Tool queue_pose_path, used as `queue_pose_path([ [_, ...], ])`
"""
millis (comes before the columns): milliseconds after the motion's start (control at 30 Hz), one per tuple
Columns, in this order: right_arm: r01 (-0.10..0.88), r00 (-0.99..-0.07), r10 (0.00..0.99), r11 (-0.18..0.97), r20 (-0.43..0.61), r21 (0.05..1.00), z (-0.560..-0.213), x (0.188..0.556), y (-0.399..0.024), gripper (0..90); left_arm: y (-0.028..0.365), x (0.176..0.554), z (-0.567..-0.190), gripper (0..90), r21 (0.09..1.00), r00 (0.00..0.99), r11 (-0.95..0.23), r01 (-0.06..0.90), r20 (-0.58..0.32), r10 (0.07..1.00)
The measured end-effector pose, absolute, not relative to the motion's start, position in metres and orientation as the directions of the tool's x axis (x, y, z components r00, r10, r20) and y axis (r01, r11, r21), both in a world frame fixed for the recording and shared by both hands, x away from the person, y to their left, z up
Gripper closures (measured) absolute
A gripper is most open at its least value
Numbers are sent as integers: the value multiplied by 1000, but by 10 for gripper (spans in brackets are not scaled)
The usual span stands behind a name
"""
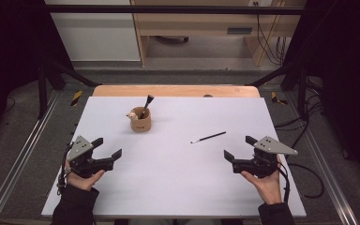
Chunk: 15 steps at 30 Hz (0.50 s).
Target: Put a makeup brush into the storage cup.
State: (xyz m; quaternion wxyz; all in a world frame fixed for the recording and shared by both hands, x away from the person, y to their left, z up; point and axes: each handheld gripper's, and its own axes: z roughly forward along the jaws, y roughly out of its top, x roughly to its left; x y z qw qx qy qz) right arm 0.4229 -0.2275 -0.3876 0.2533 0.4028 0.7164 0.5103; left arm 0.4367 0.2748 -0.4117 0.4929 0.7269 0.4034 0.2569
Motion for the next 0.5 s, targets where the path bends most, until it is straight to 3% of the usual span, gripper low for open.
queue_pose_path([
  [500,362,-563,826,204,39,910,-396,450,-203,59,269,436,-413,119,916,545,-220,337,1,839],
])
